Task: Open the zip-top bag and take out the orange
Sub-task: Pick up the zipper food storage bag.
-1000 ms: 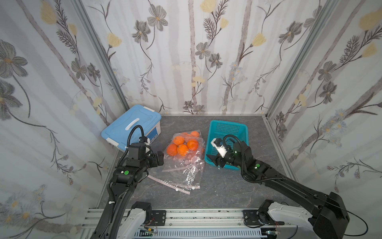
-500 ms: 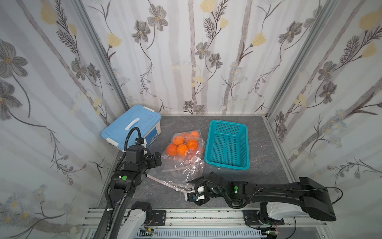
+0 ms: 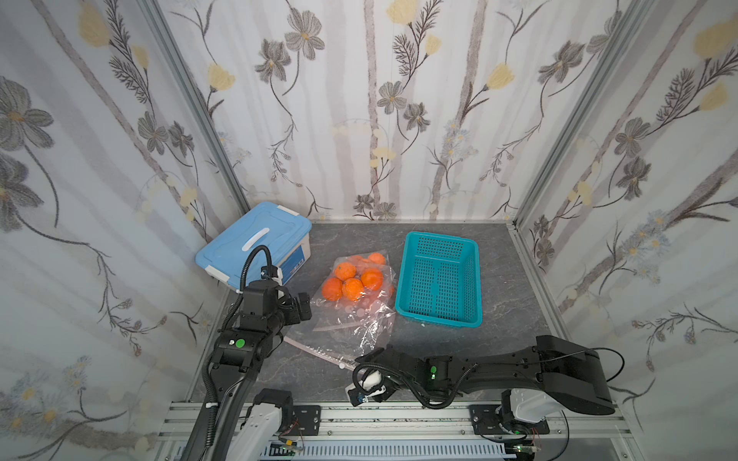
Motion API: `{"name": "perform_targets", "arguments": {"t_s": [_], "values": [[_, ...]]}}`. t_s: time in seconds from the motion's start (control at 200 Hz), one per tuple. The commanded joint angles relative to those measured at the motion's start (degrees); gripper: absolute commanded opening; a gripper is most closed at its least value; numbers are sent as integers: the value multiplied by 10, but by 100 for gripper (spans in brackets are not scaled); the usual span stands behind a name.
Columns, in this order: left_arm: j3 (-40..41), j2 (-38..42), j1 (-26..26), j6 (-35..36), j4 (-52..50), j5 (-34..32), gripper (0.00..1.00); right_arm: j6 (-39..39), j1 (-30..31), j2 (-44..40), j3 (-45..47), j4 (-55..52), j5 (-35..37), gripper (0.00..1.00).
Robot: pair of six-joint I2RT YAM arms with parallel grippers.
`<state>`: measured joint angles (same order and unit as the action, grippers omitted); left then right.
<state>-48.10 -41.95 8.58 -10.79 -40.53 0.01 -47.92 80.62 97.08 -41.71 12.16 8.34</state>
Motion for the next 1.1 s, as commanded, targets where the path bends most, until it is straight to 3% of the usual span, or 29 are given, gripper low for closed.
{"name": "perform_targets", "arguments": {"t_s": [0.0, 0.285, 0.475, 1.094], "values": [[-2, 2, 0, -1, 5, -5, 100, -24, 4, 13, 0, 40, 42, 71], [-1, 4, 0, 2, 5, -11, 100, -37, 6, 21, 6, 75, 66, 64], [-2, 6, 0, 4, 4, -20, 100, -44, 7, 28, 3, 104, 87, 51], [3, 12, 0, 3, 9, -18, 100, 27, -26, -18, -26, 115, 27, 17]]}}
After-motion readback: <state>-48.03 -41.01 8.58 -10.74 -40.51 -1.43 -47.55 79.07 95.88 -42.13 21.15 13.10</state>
